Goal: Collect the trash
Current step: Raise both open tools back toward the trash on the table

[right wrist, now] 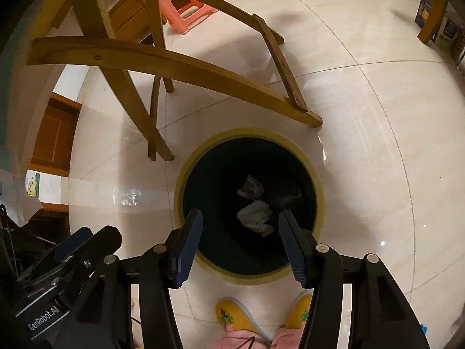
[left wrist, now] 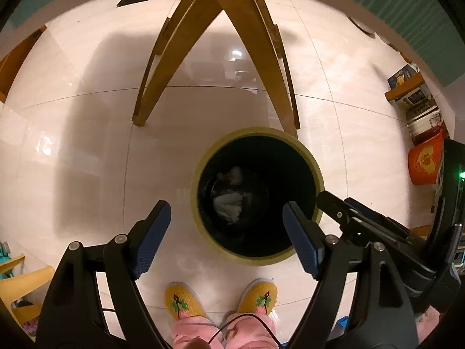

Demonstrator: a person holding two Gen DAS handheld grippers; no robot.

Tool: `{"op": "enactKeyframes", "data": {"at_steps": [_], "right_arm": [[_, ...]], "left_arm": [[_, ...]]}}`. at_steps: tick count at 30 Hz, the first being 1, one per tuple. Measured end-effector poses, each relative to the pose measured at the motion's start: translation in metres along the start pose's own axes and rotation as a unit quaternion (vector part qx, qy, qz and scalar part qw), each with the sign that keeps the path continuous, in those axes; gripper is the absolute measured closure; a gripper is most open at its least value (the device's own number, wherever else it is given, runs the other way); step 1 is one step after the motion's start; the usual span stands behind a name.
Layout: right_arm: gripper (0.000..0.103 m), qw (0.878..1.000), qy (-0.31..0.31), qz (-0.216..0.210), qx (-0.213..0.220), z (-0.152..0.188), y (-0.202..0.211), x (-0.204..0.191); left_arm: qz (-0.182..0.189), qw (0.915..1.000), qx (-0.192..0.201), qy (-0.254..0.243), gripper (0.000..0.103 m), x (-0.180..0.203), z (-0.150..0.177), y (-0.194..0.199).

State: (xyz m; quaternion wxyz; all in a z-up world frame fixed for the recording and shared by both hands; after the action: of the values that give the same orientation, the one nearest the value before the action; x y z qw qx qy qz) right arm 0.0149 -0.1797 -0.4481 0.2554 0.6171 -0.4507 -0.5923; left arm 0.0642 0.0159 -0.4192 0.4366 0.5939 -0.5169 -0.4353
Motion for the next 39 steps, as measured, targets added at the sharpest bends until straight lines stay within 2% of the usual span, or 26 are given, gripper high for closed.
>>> {"op": "enactKeyframes", "data": {"at_steps": [2,9,17,25,30,35,39], "right_arm": [[0.048,1.000,0.001,0.001,0.003,0.001,0.011,-0.007],[0.048,0.999,0.024,0.010,0.028,0.001,0.076,-0.049],[0.048,0.998,0.047,0.007,0.044,0.006,0.173,-0.116],[0.048,0.994,0.081,-0.009,0.065,0.011,0.266,-0.184],[0.048,0.989,0.111,-0.005,0.100,0.005,0.323,-0.223],[0.048,0.984,0.119,0.001,0.135,-0.007,0.359,-0.250],[0.048,0.980,0.120,0.011,0.157,-0.019,0.372,-0.263]], "left_arm": [[0.000,1.0000,0.004,0.003,0.026,-0.004,0.001,0.005],[0.001,0.9995,0.030,0.013,0.026,-0.015,-0.003,0.063],[0.010,0.9983,0.058,0.004,0.026,-0.035,-0.015,0.166],[0.021,0.9941,0.100,-0.037,0.026,-0.042,-0.022,0.286],[0.016,0.9898,0.128,-0.062,0.026,-0.049,-0.029,0.343],[0.022,0.9857,0.149,-0.076,0.026,-0.056,-0.043,0.398],[0.023,0.9817,0.171,-0.081,0.026,-0.065,-0.058,0.421]]}}
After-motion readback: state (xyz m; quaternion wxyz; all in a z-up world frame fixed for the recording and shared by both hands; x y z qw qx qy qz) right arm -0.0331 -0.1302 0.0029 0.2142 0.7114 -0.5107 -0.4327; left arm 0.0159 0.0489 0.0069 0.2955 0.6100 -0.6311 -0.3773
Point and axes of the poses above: each gripper's, at about its wrist camera, not at the fingertips, and y roughly against the way its jaws point, x to its right, z to its underside, the point moved 2 cm from there along -y, roughly the way its jaws point, and after that the axes turned 11 degrees about -z, right-handed, at the moved point
